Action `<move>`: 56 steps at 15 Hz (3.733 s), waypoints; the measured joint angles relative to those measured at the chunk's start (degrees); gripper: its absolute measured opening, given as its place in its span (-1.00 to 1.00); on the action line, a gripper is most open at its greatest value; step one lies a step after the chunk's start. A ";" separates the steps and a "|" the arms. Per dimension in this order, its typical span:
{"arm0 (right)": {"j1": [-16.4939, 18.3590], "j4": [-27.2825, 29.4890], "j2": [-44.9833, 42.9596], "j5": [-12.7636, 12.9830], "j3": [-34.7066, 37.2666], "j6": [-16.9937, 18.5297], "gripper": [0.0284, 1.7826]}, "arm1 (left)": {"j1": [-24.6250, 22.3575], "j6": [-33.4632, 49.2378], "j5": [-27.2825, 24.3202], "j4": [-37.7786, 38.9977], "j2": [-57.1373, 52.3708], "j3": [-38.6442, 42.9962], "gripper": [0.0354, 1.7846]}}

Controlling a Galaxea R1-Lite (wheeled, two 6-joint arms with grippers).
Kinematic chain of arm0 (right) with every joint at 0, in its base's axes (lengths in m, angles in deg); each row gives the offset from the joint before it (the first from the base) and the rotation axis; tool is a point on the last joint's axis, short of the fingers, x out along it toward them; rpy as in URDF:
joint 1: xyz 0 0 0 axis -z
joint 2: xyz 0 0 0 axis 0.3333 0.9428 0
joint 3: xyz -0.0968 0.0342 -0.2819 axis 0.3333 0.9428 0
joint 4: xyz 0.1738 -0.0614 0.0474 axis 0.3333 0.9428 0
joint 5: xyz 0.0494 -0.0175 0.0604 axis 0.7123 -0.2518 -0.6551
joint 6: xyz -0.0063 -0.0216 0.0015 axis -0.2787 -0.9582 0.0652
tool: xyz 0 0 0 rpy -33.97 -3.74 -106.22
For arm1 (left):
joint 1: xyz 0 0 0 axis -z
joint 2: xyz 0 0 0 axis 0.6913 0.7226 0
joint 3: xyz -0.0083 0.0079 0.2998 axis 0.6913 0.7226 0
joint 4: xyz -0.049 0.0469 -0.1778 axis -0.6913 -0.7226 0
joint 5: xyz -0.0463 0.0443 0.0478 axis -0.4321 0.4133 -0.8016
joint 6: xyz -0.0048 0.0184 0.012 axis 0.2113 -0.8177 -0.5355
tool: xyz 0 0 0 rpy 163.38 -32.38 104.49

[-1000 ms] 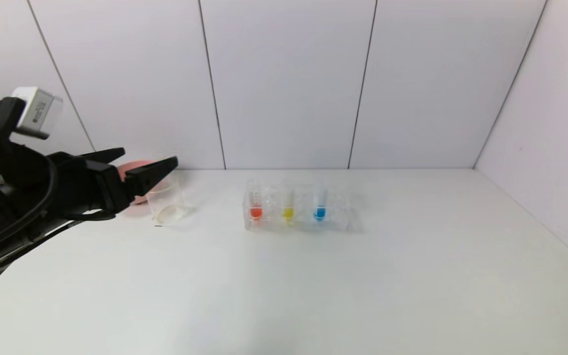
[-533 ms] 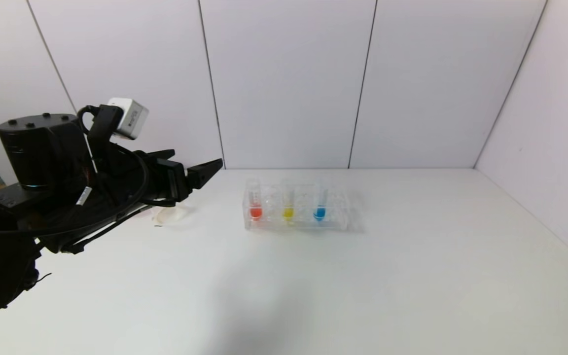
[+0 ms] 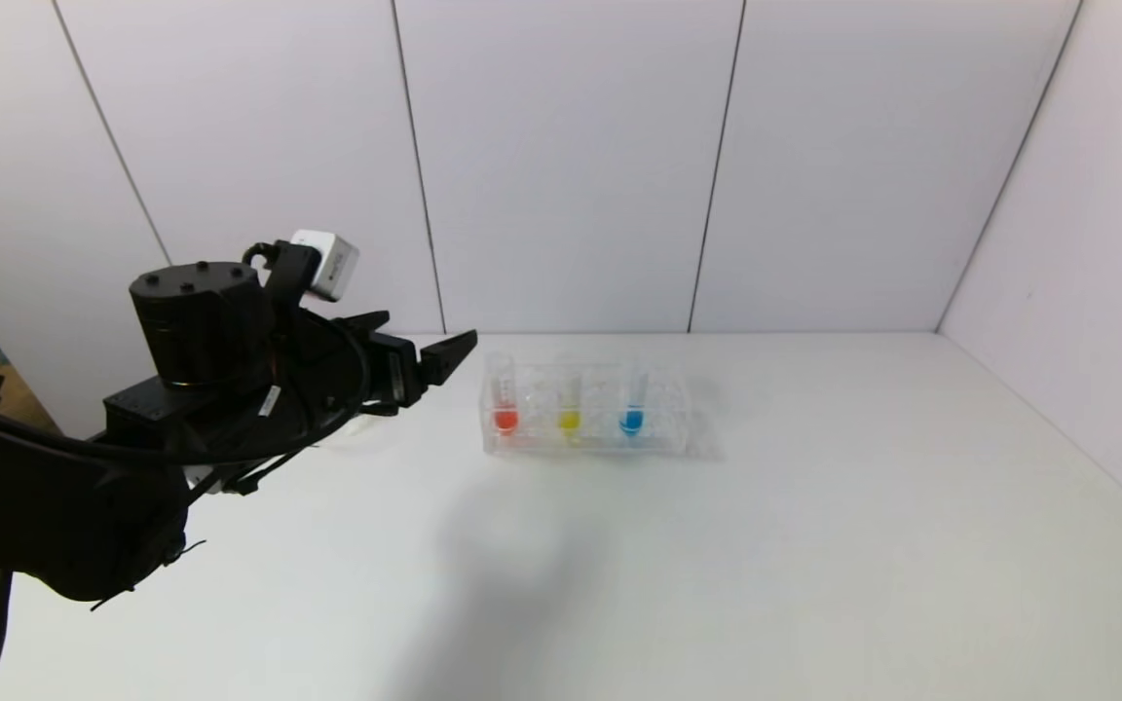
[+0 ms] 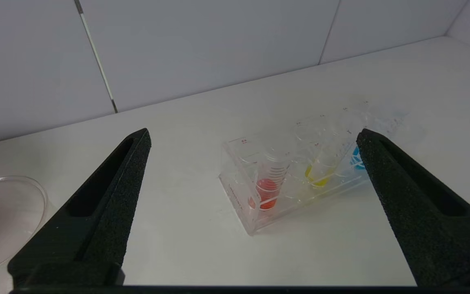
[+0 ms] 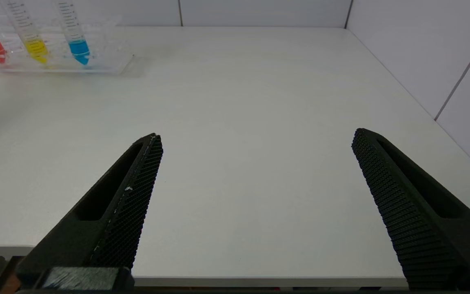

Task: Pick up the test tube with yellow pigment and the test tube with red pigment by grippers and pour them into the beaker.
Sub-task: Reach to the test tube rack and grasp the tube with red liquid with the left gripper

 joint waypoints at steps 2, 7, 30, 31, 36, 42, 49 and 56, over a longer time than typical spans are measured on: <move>0.00 0.00 0.00 0.00 0.00 -0.02 0.91 | 0.52 -0.32 1.94 1.32 2.13 -0.23 0.98; 0.00 0.00 0.00 0.00 0.00 0.00 0.91 | 3.15 -1.66 6.86 11.82 9.29 -0.32 0.98; 0.00 0.00 0.00 0.02 0.00 0.00 0.91 | 14.74 -3.36 33.32 13.84 21.67 -7.89 0.98; 0.00 0.00 0.00 0.02 0.00 0.00 0.91 | 14.74 -3.04 33.34 13.79 21.92 -8.02 0.98; 0.00 0.00 0.00 0.00 0.00 0.00 0.91 | 14.60 -2.02 33.37 13.78 22.99 -8.56 0.98; 0.00 0.00 0.00 0.00 0.00 0.00 0.91 | 13.89 -1.77 33.16 12.79 24.30 -10.12 0.98; 0.00 0.00 0.00 0.02 0.00 0.00 0.91 | 12.84 -1.27 32.51 11.76 25.87 -11.51 0.97; 0.00 0.00 0.00 0.00 0.00 -0.02 0.91 | 12.79 -1.27 32.16 9.84 26.82 -12.47 0.11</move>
